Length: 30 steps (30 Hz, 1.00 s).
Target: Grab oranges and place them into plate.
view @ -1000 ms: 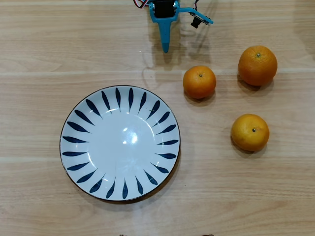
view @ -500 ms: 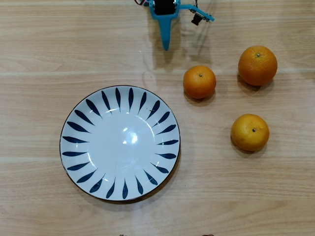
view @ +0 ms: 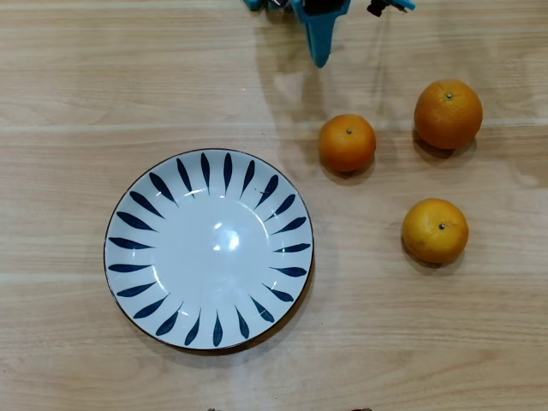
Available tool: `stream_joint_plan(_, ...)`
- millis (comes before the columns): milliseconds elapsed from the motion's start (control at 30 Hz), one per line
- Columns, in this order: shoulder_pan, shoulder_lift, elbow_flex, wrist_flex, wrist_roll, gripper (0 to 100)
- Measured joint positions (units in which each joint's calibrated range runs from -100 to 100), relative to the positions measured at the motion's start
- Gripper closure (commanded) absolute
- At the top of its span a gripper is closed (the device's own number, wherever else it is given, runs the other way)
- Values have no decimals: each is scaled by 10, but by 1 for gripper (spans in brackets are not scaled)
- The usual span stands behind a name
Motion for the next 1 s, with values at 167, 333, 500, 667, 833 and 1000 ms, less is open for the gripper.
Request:
stream_joint_plan(167,-17,132,-120,35,-34,98)
stream_joint_plan(333,-34,215,-151,35,-51,98)
stream_joint_plan(500,-30,252,-151,34,-55,98)
stream_joint_plan(667,-38,258,-156,34,-55,98)
stream_joint_plan(833,-44,260,-156,34,-57,98)
stream_joint_plan(1000,-45,260,-157,26,-82,97)
